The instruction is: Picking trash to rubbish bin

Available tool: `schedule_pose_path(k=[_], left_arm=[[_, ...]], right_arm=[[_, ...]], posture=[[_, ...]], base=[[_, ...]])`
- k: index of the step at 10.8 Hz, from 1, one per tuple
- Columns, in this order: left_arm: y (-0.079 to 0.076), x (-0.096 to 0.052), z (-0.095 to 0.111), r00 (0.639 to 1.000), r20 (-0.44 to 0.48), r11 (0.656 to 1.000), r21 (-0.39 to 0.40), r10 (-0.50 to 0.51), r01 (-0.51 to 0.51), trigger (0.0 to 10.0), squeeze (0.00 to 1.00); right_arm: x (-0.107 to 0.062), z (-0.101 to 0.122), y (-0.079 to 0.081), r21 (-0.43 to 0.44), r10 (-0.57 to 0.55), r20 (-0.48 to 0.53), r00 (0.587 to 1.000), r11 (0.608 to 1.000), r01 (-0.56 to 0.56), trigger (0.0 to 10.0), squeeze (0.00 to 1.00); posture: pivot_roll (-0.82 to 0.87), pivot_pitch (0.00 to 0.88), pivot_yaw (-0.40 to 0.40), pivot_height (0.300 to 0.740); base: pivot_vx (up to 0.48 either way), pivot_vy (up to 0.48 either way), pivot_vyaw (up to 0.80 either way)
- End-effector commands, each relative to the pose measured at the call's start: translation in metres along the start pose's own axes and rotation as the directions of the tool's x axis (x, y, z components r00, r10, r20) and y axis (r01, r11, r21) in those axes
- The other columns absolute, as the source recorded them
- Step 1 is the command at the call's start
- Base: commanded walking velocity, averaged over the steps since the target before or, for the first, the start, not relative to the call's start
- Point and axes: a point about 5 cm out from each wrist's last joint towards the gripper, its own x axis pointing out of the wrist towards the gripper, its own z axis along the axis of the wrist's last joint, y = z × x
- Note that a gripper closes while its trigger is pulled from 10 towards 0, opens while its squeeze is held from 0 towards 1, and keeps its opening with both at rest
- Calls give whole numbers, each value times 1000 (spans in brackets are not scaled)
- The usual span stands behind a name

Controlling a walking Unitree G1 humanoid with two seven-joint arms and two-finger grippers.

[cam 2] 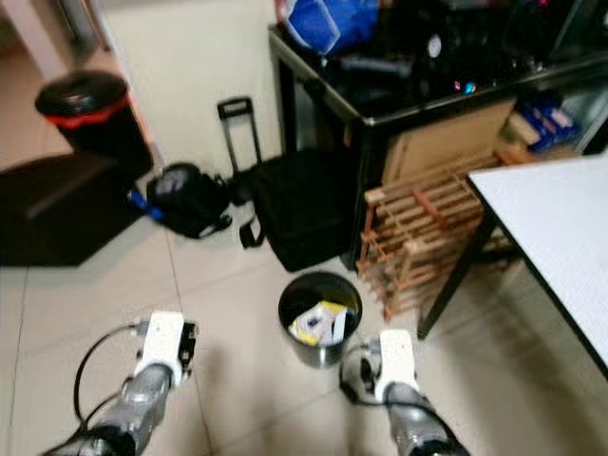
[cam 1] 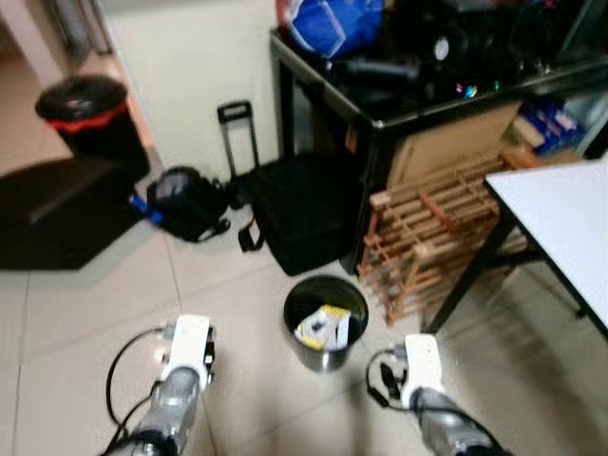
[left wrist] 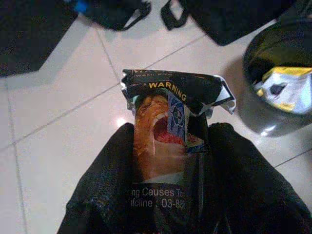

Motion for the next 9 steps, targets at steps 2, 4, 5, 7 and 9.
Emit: schedule_pose_path(k=[2, 4, 5, 7, 9], left_arm=[[-6, 0, 0, 1000, -3, 1000, 2, -12, 12, 10000, 0], [-6, 0, 0, 1000, -2, 1000, 4, -12, 12, 10000, 0], [-6, 0, 0, 1000, -2, 1000, 3, -13, 13, 10000, 0], [-7, 0, 0, 1000, -3, 1000, 2, -15, 15, 10000, 0], [-7, 0, -1, 1000, -8, 1000, 4, -14, 14, 10000, 0]], right_arm=[[-1, -2, -8, -18, -16, -8, 1000, 1000, 16, 10000, 0], [-1, -2, -8, -19, -15, -7, 1000, 1000, 15, 10000, 0], [-1, -1, -8, -20, -14, -6, 1000, 1000, 14, 10000, 0], [-1, -1, -8, -21, -13, -4, 1000, 1000, 13, 10000, 0], [-1, -1, -8, -20, -14, -3, 1000, 1000, 14, 10000, 0]], posture=[[-63, 60, 50, 740], [-61, 63, 48, 740], [-60, 66, 47, 740], [-60, 72, 46, 740], [-62, 77, 44, 740]], base=[[287, 0, 0], [289, 0, 0], [289, 0, 0], [291, 0, 0], [296, 0, 0]])
